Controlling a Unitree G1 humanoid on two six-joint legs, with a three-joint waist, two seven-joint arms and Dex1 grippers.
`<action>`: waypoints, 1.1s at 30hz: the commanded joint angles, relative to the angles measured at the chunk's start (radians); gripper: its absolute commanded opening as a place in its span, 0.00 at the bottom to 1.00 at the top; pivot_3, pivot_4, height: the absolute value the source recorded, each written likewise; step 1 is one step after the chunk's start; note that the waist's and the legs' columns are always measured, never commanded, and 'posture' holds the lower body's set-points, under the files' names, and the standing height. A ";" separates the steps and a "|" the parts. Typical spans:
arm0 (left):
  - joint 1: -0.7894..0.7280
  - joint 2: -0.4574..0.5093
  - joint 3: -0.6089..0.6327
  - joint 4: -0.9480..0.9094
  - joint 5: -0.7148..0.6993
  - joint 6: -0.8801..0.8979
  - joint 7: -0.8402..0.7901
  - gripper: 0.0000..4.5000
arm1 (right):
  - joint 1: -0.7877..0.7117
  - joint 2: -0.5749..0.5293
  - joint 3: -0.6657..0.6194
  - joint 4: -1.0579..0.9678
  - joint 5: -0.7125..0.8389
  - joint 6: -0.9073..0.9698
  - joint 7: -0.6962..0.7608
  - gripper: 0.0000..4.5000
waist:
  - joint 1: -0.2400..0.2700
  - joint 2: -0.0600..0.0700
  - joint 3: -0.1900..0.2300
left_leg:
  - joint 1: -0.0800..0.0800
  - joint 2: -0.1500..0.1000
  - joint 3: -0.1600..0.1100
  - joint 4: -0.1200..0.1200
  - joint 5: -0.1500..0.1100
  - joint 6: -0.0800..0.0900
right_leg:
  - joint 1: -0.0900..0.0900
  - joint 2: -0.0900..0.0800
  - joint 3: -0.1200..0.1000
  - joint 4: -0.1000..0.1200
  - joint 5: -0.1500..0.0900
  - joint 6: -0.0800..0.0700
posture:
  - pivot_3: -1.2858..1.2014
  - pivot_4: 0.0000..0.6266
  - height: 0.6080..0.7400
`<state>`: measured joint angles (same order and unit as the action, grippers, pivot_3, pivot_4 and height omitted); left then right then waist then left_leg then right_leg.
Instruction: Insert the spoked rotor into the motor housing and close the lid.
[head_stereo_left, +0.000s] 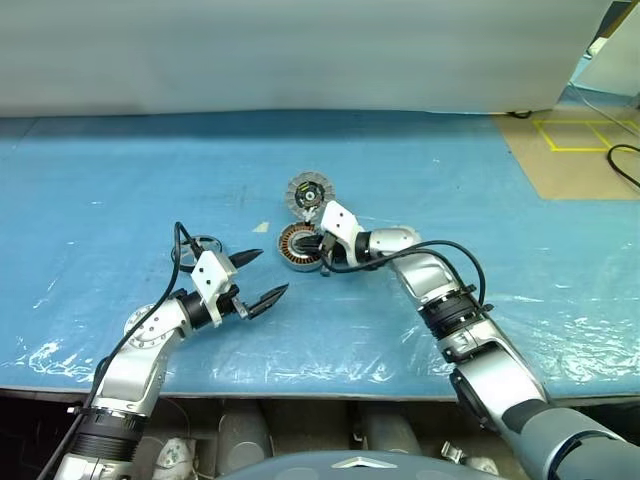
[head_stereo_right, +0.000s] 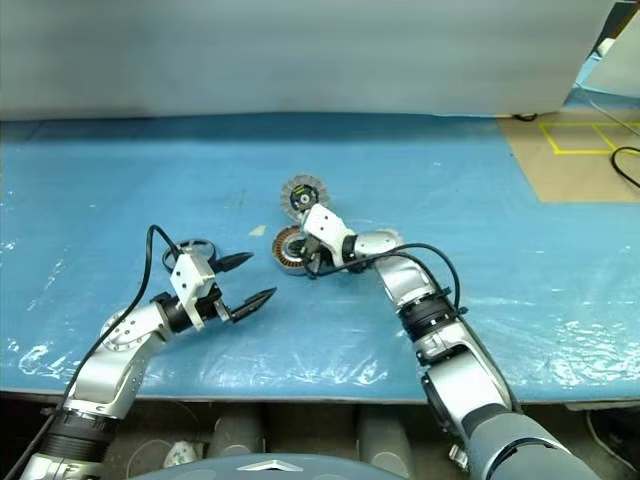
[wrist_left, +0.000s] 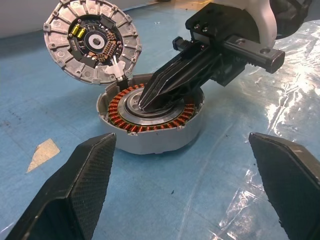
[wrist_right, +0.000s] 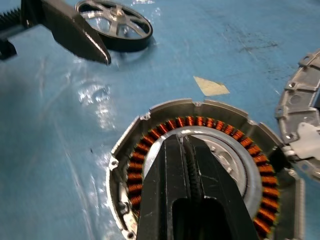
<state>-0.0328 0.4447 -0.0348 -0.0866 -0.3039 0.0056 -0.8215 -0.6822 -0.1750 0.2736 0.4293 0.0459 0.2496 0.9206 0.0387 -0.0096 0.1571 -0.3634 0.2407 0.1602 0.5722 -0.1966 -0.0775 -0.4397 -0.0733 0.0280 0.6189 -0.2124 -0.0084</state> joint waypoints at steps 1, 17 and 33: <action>-0.009 0.011 0.023 -0.032 -0.011 -0.005 0.003 1.00 | -0.023 0.018 -0.093 -0.029 0.106 -0.003 0.015 0.01 | 0.002 0.000 0.000 | -0.001 0.000 0.000 0.000 0.000 0.000 | -0.001 0.000 0.000 0.000 0.000 0.000 | 0.52 0.24 1.00; -0.181 0.176 0.179 -0.011 -0.118 0.213 -0.012 1.00 | -0.009 -0.068 -0.062 -0.033 0.072 -0.099 0.069 0.01 | 0.003 0.000 0.000 | -0.002 0.000 0.000 0.000 0.000 0.000 | -0.001 0.000 -0.001 0.000 0.000 0.000 | 0.52 0.24 1.00; -0.458 0.423 0.090 0.404 -0.027 0.359 -0.309 0.49 | 0.053 -0.110 -0.035 -0.240 0.111 -0.009 0.137 0.00 | 0.010 -0.001 0.000 | -0.002 -0.001 -0.001 0.001 0.000 0.000 | -0.001 0.000 -0.001 0.000 0.000 0.000 | 0.52 0.24 1.00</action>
<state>-0.4565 0.8369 0.0587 0.3097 -0.3452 0.3552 -1.1085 -0.6320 -0.2821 0.2405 0.2411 0.1325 0.2360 1.0545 0.0484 -0.0105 0.1575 -0.3660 0.2401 0.1590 0.5728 -0.1962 -0.0780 -0.4403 -0.0735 0.0266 0.6192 -0.2123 -0.0082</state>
